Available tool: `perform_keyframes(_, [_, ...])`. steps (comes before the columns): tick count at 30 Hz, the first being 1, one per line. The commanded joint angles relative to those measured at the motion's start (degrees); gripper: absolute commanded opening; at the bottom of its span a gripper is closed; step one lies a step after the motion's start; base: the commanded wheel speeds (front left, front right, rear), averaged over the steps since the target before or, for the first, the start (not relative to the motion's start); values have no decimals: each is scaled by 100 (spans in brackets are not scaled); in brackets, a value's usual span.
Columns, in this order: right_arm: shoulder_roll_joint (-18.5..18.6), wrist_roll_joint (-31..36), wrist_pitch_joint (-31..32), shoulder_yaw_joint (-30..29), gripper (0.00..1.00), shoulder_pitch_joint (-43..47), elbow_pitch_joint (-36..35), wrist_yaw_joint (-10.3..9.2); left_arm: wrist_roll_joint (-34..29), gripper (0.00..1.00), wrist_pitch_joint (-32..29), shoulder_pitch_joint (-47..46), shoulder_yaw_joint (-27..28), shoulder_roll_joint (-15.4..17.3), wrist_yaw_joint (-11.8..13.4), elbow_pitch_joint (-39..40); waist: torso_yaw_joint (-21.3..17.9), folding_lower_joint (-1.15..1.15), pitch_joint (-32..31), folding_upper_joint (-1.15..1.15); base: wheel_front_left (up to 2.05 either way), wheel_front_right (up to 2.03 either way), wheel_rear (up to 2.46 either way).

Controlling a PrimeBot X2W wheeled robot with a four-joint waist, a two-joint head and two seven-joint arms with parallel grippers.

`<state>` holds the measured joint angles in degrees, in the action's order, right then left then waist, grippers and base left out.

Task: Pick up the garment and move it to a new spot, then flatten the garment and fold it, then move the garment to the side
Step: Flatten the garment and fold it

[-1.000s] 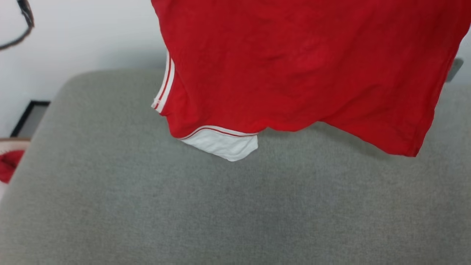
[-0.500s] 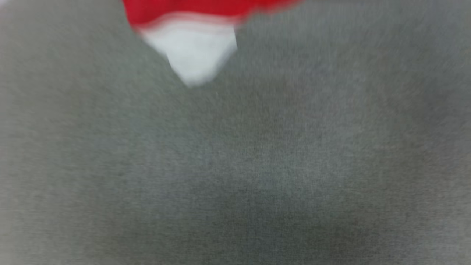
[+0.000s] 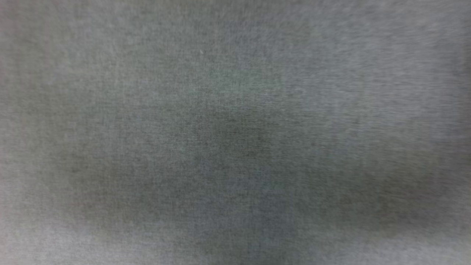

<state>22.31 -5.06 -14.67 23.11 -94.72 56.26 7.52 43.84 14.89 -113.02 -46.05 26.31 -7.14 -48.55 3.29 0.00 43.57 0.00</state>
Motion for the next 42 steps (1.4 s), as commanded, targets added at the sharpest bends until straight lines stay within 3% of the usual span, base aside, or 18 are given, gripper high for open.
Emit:
perform_keyframes(1, [-12, -38, -45, 31, 0, 9, 9, -6, 24, 0, 34, 77, 86, -18, -28, 52, 238, 0, 357, 0, 0, 0, 0])
perform_keyframes(7, [152, -353, -49, 386, 0, 407, 2, -6, 355, 0, -103, 901, -327, -42, -39, 215, 454, 0, -173, 0, 0, 0, 0])
perform_keyframes(14, [581, -1286, 58, 990, 0, 1161, -346, -7, 1272, 0, -1113, 1871, -1186, 557, -36, 961, 613, 0, -1056, 0, 0, 0, 0])
perform_keyframes(25, [1464, -2714, 512, 1527, 0, 3069, -1746, -6, 2087, 0, -1916, 3536, -1910, 1469, 33, 2377, 626, 0, -2254, 0, 0, 0, 0])
perform_keyframes(29, [1876, -3188, 658, 1616, 0, 4180, -2516, -6, 2412, 0, -2027, 4584, -2152, 1987, 422, 3476, 553, 0, -2700, 0, 0, 0, 0])
perform_keyframes(34, [2244, -3521, 802, 1607, 0, 5252, -3192, -6, 2738, 0, -1961, 5711, -2371, 2544, 1123, 4739, 528, 0, -3015, 0, 0, 0, 0])
perform_keyframes(35, [2244, -3521, 802, 1607, 0, 5252, -3192, -6, 2738, 0, -1961, 5711, -2371, 2544, 1123, 4739, 528, 0, -3015, 0, 0, 0, 0])
perform_keyframes(42, [2744, -3884, 1066, 1544, 0, 6643, -4005, -6, 3128, 0, -1663, 7065, -2540, 3144, 2077, 6013, 596, 0, -3309, 0, 0, 0, 0])
